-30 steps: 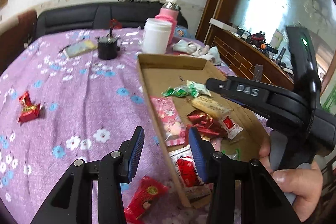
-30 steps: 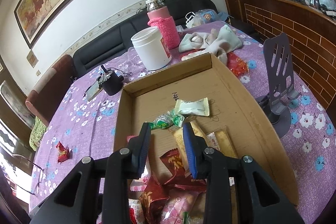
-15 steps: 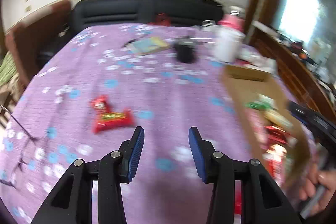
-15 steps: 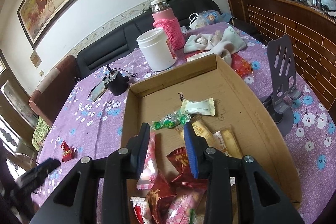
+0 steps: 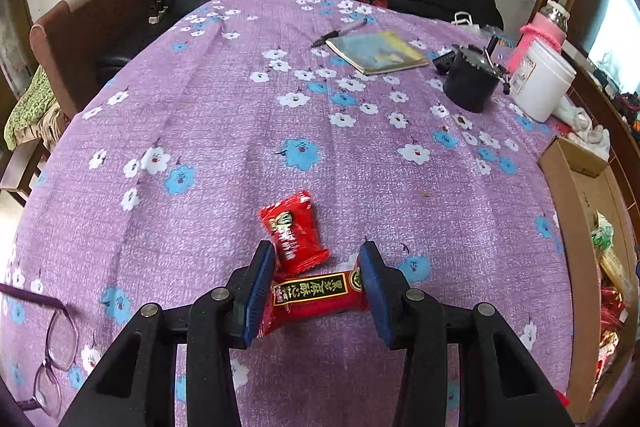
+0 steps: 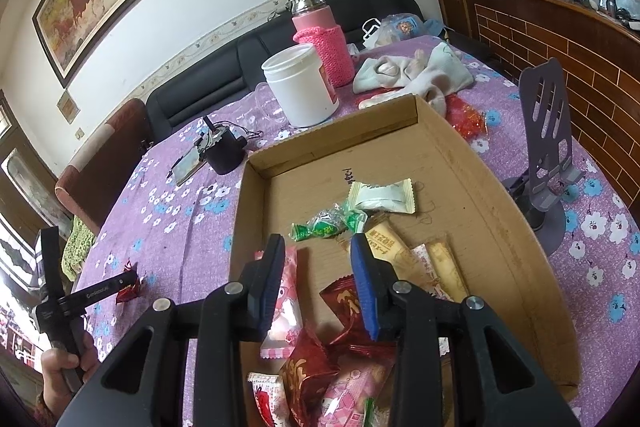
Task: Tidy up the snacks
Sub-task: 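Grasp the red candy bar on the cloth with the left gripper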
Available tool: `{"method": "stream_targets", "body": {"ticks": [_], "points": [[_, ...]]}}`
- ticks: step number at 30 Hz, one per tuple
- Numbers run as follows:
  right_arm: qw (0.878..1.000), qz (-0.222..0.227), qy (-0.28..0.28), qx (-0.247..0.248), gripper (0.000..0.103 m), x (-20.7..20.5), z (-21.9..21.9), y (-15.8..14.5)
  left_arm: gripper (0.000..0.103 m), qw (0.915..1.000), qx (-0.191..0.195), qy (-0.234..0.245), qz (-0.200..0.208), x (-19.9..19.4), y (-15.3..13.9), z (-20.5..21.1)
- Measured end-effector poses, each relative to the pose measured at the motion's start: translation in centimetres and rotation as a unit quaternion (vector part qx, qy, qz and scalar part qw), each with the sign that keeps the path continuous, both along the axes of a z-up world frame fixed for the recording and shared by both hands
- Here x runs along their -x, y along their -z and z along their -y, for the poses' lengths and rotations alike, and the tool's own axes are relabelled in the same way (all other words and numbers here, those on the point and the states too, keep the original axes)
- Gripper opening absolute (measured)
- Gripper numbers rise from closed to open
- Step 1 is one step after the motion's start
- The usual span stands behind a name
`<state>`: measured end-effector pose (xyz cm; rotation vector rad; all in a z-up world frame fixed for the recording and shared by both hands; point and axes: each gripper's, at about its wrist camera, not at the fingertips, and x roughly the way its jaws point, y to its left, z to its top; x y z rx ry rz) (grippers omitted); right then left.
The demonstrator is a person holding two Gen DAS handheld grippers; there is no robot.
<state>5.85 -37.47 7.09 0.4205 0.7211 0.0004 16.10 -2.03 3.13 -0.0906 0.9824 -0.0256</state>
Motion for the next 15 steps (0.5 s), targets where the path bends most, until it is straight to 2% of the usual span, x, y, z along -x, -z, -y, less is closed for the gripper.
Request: {"method": "stream_targets", "body": {"ticks": [9,12,15], "points": [[1.0,0.009,-0.017,-0.001,0.037,0.4,-1.1,-0.5,0.046,0.9983,0.017,0.055,-0.013,5.1,-0.3,0.3],[1.0,0.011,-0.019,0.001,0.037,0.5,-1.5,-0.5,0.046,0.9988,0.001,0.048,0.003,5.8,-0.7,0.2],[1.0,0.007,-0.019,0.0,0.037,0.4,-1.5,-0.3,0.058,0.9992,0.003,0.039,0.006,4.9,-0.9,-0.2]]}}
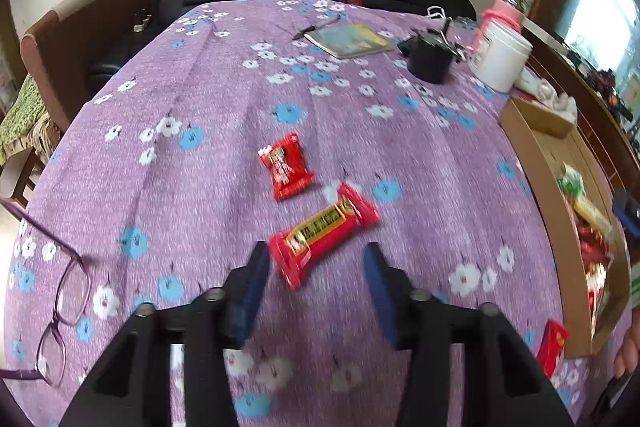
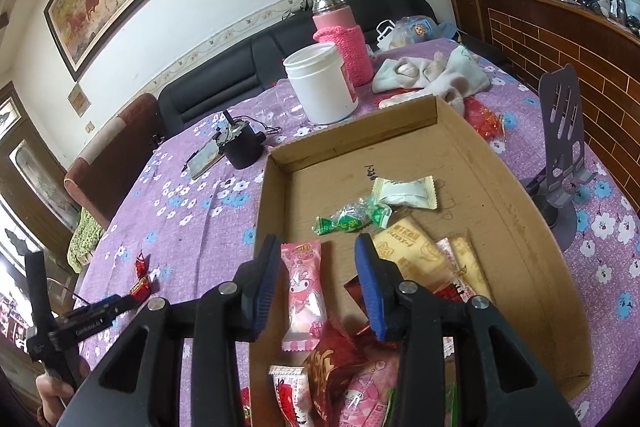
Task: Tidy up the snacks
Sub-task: 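Grasp the red candy bar on the cloth with the left gripper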
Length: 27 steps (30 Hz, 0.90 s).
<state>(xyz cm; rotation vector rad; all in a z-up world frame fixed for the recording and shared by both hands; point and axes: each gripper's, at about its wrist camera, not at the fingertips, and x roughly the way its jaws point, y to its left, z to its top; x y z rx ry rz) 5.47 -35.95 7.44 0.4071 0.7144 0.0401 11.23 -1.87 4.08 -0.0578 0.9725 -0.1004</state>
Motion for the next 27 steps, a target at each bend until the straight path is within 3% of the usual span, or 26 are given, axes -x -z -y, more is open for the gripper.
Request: {"method": "stream_targets", "body": {"ticks": [2,7,8,10,15,20,24,27], "points": [[1.0,0.0,0.0,-0.001,0.037,0.0,0.1,0.0,0.064,0.9999,-0.01,0.0,0.014,-0.8,-0.1,0.1],[1.0,0.0,0.003,-0.004,0.037,-0.1,0.4,-0.1,0.063,0.9989,-0.035,0.031,0.007,-2.0,1.0,1.3],[1.0,0.0,0.002,-0.003,0.037,-0.1,0.4,-0.1,0.05,0.9986,-0.041,0.032,0.008,-1.9,1.3,1.5],[1.0,0.002,0.001,-0.004,0.037,0.0,0.4,-0.1,0.035,0.9981,-0.051,0.03,0.014,-1.6,1.5,1.8],[1.0,0.002,-0.001,-0.002,0.037,0.0,0.3,-0.1,0.028,0.9966,-0.079,-0.008,0.021,-0.4,1.5,1.9],[1.0,0.011,-0.012,0.004,0.037,0.2,-0.5,-0.4,0.022,0.9959,-0.059,-0.054,0.042,1.2,0.9,1.3],[0.999,0.016,-0.041,0.003,0.037,0.5,-2.2,-0.7,0.022,0.9951,-0.06,-0.046,0.064,1.5,1.7,1.2],[0.996,-0.006,-0.074,-0.056,0.037,1.4,-3.6,-0.4,0.021,0.9959,-0.038,-0.036,0.073,1.6,1.4,0.8]]}}
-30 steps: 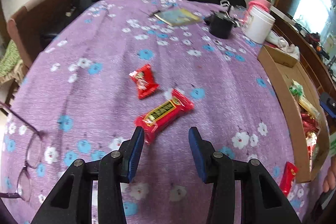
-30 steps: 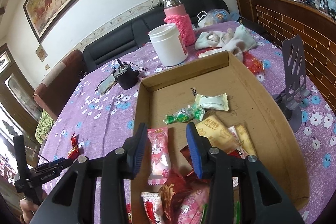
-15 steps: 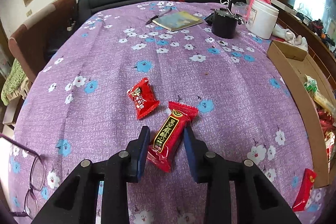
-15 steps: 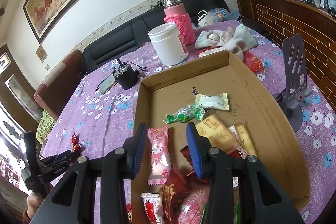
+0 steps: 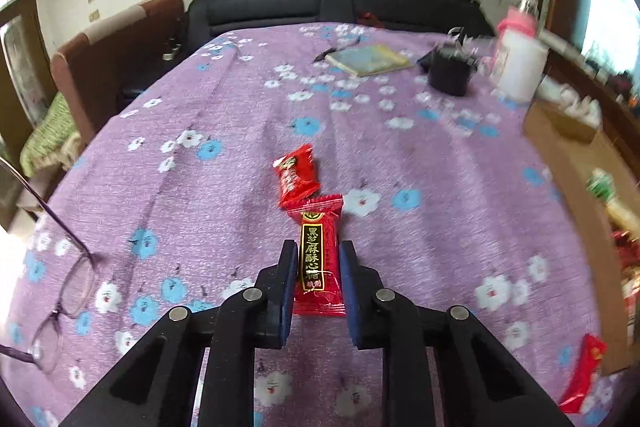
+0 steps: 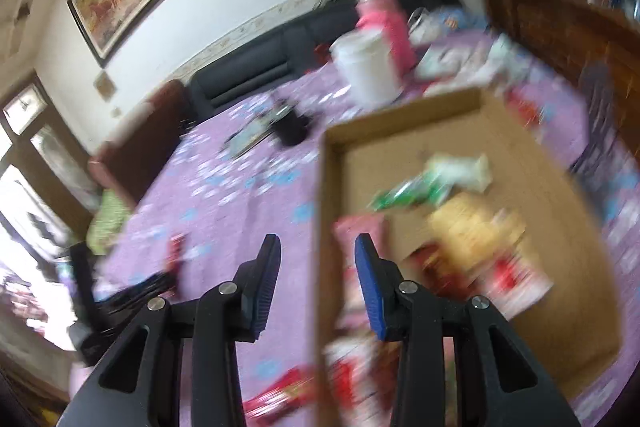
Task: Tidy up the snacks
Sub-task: 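Grasp the red candy bar on the cloth with the left gripper, then grasp the small red wrapped candy on the cloth with the right gripper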
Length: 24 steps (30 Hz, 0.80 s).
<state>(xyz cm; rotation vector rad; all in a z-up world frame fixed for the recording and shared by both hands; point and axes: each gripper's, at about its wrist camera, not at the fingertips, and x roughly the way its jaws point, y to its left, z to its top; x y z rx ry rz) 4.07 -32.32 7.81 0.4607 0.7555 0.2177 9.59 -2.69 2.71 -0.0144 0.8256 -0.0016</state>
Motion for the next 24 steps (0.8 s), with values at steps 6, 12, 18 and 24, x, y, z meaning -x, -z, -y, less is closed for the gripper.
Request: {"method": "stream_targets", "body": {"ticks": [6,12,18,24], "points": [[0.994,-0.068,-0.05,-0.066,0.037,4.3,-3.6,1.5,0.021,0.9994,-0.022,0.027,-0.005,-0.4,0.1,1.2],[0.994,-0.101,-0.037,-0.008,0.037,6.2,-7.2,2.0,0.021,0.9991,-0.004,0.038,-0.02,-0.7,0.2,0.7],[0.987,-0.144,0.031,0.061,0.037,5.9,-8.5,3.3,0.021,0.9983,0.042,0.034,-0.022,-0.6,-0.6,-1.2],[0.98,-0.161,0.052,0.106,0.037,5.5,-9.1,4.2,0.021,0.9961,0.074,0.039,-0.03,-0.9,-0.9,-1.9]]}}
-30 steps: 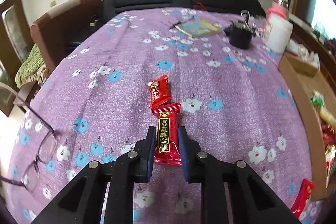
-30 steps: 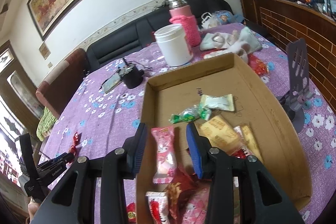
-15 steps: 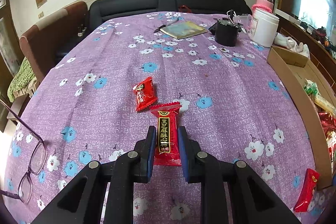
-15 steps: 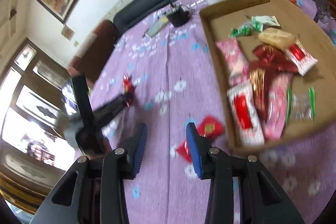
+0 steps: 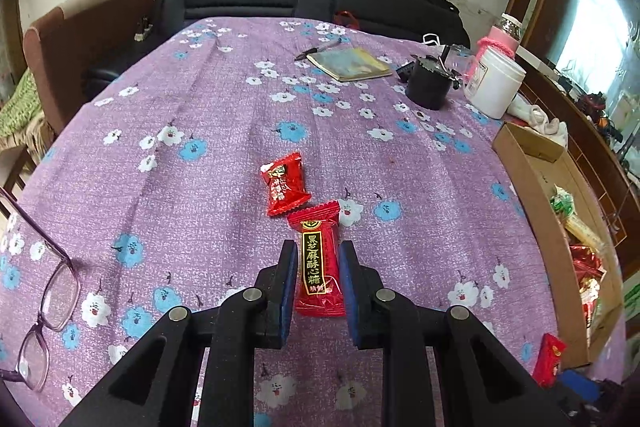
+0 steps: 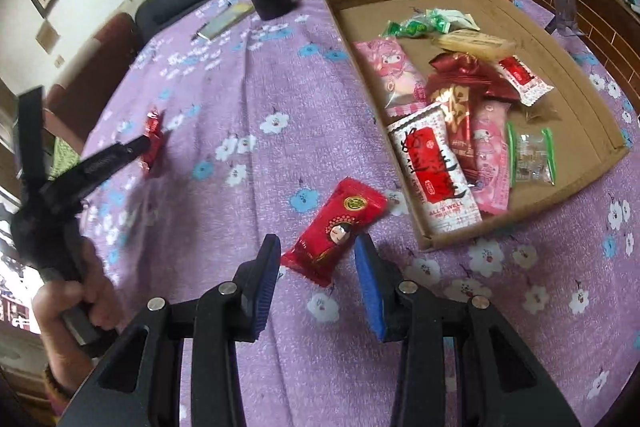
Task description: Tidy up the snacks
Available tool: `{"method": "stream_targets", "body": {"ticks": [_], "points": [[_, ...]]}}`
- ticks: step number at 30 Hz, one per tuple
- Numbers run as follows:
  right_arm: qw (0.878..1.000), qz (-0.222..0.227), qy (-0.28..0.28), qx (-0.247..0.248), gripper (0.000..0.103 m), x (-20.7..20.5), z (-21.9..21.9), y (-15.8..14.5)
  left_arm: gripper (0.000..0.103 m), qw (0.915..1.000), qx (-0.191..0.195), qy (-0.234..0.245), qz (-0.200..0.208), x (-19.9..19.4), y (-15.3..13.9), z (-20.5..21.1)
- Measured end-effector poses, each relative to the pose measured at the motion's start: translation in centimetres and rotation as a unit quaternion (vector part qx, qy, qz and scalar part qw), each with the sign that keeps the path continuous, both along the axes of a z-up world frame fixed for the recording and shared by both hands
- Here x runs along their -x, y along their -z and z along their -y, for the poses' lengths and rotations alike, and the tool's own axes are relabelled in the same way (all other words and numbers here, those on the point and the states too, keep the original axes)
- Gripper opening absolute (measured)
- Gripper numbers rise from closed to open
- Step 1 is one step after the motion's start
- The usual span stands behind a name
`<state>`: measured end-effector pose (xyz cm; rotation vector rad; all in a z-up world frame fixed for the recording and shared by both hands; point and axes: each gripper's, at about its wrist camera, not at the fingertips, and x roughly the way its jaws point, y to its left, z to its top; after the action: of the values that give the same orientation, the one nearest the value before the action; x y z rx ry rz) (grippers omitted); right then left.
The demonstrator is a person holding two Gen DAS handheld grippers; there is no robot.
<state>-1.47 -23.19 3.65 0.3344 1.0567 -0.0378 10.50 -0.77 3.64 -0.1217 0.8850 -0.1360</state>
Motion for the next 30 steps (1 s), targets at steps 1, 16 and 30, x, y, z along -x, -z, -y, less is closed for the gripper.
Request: {"method": "stream_targets", "body": {"ticks": [1,16,30], "points": [[1.0,-0.004,0.006,0.005,0.037,-0.4,0.1,0.5,0.021,1.0,0.002,-0.001,0.0,0.0,-0.1,-0.1],[0.989,0.087,-0.116,0.029,0.022,-7.1,-3.8,-1.0,0.038,0.9992,0.026,-0.029,-0.007,-0.5,0.0,-2.4],[0.983,0.104,-0.144,-0.042,0.022,-8.9,-1.3,1.3,0.022,0.9908,-0.135,0.003,0.016,-0.7,1.7,4.0]]}}
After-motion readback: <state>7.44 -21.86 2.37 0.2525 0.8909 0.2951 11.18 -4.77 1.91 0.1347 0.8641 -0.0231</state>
